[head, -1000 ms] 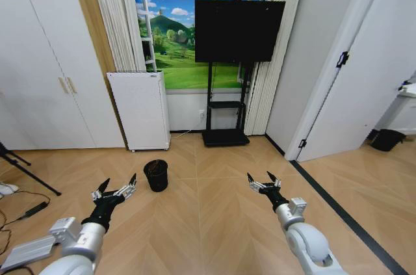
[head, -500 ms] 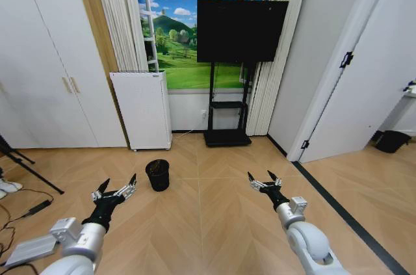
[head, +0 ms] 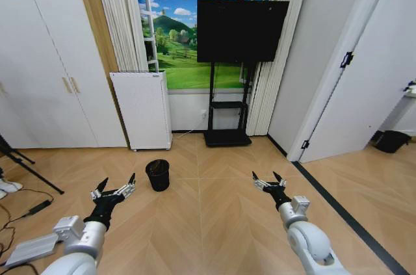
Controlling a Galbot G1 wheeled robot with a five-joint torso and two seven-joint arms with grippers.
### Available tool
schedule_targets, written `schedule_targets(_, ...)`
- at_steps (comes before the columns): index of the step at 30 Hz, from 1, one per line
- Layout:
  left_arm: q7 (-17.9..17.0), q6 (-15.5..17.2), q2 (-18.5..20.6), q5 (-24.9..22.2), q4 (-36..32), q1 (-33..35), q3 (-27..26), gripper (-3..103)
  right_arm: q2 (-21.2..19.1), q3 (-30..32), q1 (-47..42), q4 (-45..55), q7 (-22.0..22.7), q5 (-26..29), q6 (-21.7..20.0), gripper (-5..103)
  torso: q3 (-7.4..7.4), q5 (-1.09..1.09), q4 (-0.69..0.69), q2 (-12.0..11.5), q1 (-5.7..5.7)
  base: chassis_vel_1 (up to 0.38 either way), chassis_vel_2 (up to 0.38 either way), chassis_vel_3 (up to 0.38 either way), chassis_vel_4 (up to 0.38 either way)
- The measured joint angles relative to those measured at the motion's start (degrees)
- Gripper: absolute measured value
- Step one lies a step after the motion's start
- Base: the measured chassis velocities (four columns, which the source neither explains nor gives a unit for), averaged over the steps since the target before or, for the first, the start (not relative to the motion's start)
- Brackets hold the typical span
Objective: Pick up the trash bin and place the garbage on the floor into it.
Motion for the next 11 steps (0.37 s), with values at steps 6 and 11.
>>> schedule_targets(6, 0.8, 0.2, 0.7, -0.4, -0.6, -0.7, -0.1, 100, 0.5, -0.1, -0.1, 0.1, 0.9, -1.3, 0.0, 100, 0.0, 0.0, 0.0, 0.0, 0.0, 0.0, 0.0, 0.0, 0.0)
schedule_targets(11, -0.3, 1.7, 1.0, -0.1, -1.0, -0.9, 0.0, 100, 0.7, 0.0, -0.3, 0.6, 1.7, -2.9, -1.0, 100, 0.0, 0.0, -0.01, 0.0, 0.0, 0.0, 0.0, 0.0, 0.0)
